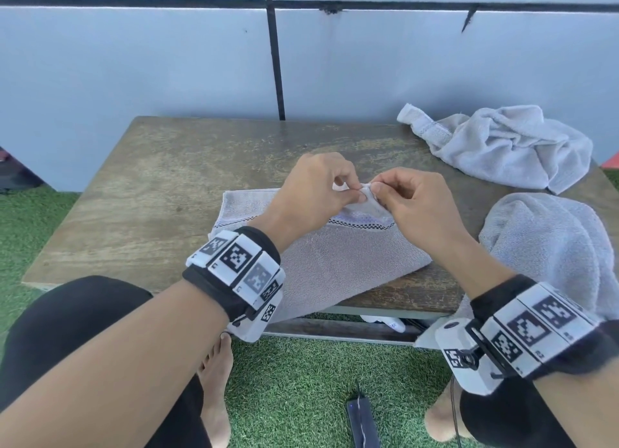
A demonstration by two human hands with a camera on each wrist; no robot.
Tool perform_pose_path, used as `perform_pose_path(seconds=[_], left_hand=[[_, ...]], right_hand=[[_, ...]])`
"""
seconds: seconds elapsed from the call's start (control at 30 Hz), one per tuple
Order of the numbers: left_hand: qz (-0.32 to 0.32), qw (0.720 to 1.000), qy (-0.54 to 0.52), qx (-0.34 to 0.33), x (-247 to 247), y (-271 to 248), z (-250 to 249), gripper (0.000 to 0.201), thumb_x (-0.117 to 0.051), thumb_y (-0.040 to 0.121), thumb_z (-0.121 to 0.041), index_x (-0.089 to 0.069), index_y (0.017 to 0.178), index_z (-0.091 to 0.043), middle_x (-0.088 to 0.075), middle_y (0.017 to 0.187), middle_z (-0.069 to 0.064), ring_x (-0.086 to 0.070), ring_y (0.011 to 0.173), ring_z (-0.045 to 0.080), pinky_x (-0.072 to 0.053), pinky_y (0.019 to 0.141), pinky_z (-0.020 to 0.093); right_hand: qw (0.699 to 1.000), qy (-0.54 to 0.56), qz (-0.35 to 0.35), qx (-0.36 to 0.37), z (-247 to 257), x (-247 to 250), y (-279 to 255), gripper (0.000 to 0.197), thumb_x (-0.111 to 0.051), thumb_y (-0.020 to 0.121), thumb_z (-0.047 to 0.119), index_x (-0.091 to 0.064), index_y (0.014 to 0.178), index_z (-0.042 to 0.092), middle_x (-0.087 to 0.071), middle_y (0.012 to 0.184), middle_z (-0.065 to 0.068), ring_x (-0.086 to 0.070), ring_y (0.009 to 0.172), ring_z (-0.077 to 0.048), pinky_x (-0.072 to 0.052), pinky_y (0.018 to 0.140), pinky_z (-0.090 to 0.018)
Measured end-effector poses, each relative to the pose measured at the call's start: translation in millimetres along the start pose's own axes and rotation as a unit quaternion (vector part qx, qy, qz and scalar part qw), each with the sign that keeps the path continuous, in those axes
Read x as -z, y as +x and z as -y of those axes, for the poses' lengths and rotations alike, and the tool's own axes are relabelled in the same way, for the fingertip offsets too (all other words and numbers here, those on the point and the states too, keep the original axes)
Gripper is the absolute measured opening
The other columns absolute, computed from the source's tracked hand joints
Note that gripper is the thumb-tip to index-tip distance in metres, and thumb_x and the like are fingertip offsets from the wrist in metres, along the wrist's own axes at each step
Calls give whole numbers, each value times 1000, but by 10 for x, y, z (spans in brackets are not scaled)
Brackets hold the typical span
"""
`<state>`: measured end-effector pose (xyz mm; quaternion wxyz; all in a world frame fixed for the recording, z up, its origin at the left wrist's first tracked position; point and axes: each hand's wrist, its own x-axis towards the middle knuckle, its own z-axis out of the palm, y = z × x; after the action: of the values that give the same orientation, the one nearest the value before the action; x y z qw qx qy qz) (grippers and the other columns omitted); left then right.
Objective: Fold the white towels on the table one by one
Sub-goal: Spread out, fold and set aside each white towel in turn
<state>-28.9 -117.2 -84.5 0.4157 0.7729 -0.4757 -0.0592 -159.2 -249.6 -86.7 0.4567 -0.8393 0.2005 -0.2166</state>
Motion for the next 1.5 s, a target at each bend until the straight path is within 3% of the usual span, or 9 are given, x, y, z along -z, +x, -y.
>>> perform_pose_path(seconds=[0.17, 0.3, 0.47, 0.63, 0.8, 1.07, 1.2, 1.5], left_hand=[[6, 1000, -8, -20, 1, -23, -27, 15, -84, 76, -15, -72, 73, -7, -74, 89, 0, -66, 86, 13, -46, 81, 20], [30, 999, -1, -13, -7, -55, -41, 16, -81, 80, -16, -68, 75, -8, -75, 90, -2, -68, 89, 13, -47, 93, 31], [50, 998, 17, -16, -12, -59, -48, 18, -78, 81, -18, -65, 73, -9, -72, 78, 2, -66, 82, 23, -49, 85, 39], [50, 998, 20, -23, -20, -50, -59, 17, -76, 81, -19, -65, 72, -10, -70, 73, -1, -65, 76, 20, -50, 78, 39], [43, 999, 11, -26, -16, -51, -41, 15, -74, 82, -16, -66, 70, -10, -71, 72, -3, -66, 75, 13, -52, 74, 38], [59, 998, 14, -21, -25, -88, -69, 17, -75, 84, -19, -65, 75, -9, -71, 75, -1, -65, 77, 17, -50, 74, 38], [61, 998, 4, -11, -12, -106, -70, 18, -79, 80, -20, -68, 72, -10, -71, 72, -2, -64, 71, 15, -49, 71, 35], [76, 997, 27, 14, 18, -124, -10, 17, -82, 79, -27, -73, 74, -14, -68, 67, -1, -61, 64, 18, -50, 63, 36]], right_hand=[[1000, 7, 1, 5, 22, 23, -26, 15, -65, 95, 14, -74, 86, 19, -65, 66, 7, -52, 58, -5, -43, 57, -17], [1000, 10, 5, 5, 26, 42, -48, 14, -65, 96, 14, -76, 87, 18, -67, 69, 6, -54, 60, -4, -46, 59, -19], [1000, -8, 13, 10, 23, 53, -68, 18, -65, 95, 15, -73, 82, 25, -64, 65, 9, -49, 54, -1, -40, 53, -13], [1000, 9, 20, 3, 22, 45, -81, 14, -66, 95, 21, -72, 82, 22, -58, 56, 18, -46, 49, 1, -35, 50, -9], [999, 16, 39, 8, -12, 6, -90, 6, -75, 89, 24, -73, 88, 18, -68, 75, 10, -56, 61, 0, -41, 57, -10], [999, -31, 27, 22, -50, -21, -101, 8, -70, 92, 17, -67, 87, 22, -64, 74, 13, -56, 65, 1, -44, 63, -15], [997, -47, 35, 44, -31, -30, -131, 11, -68, 92, 12, -65, 88, 22, -63, 76, 14, -56, 68, 5, -40, 64, -7], [997, -54, 12, 53, 35, 73, -145, 7, -64, 96, 11, -64, 92, 18, -60, 74, 17, -56, 66, 8, -37, 62, -5]])
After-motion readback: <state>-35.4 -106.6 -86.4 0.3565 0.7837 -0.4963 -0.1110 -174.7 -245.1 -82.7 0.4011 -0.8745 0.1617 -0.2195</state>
